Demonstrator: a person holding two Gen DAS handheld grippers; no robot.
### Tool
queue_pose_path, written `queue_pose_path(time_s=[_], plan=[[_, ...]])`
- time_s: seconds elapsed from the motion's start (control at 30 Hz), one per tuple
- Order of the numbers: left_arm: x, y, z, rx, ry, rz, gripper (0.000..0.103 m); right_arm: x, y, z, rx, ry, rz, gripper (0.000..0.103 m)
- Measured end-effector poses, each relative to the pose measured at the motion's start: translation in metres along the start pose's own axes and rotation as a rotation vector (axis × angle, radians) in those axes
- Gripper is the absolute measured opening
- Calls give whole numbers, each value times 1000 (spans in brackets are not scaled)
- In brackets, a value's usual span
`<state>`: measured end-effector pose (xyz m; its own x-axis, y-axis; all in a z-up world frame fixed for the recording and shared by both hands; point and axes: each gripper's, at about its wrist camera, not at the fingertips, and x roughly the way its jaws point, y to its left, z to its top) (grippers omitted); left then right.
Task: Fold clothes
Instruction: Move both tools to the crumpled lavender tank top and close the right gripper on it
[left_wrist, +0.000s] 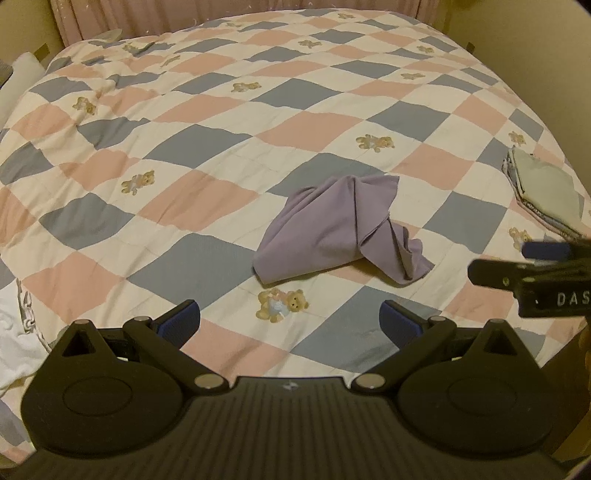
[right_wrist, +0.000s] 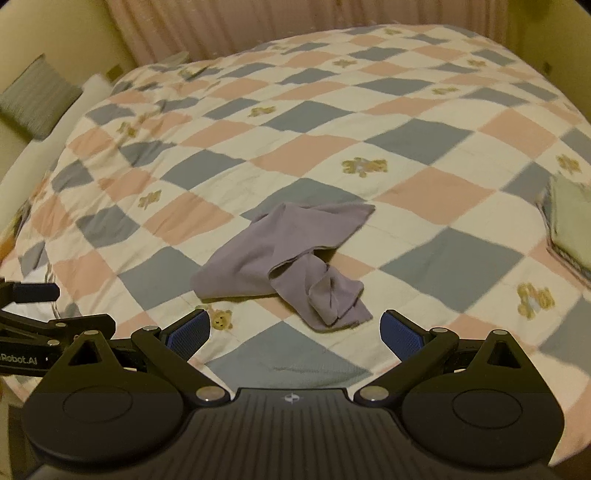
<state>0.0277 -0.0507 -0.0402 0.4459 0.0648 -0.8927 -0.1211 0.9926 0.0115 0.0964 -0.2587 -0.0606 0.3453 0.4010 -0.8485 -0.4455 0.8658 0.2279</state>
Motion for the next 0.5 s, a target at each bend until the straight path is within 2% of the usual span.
queue_pose_path(time_s=[0.23, 0.33, 0.5], plan=[[23, 0, 2, 123, -33, -26, 102, 30, 4, 10, -109, 15, -1, 101], [40, 0, 4, 205, -57, -55, 101, 42, 7, 14, -150, 47, -15, 92], [78, 0, 14, 287, -49, -122, 97, 43, 14, 23, -141, 70, -73, 91]])
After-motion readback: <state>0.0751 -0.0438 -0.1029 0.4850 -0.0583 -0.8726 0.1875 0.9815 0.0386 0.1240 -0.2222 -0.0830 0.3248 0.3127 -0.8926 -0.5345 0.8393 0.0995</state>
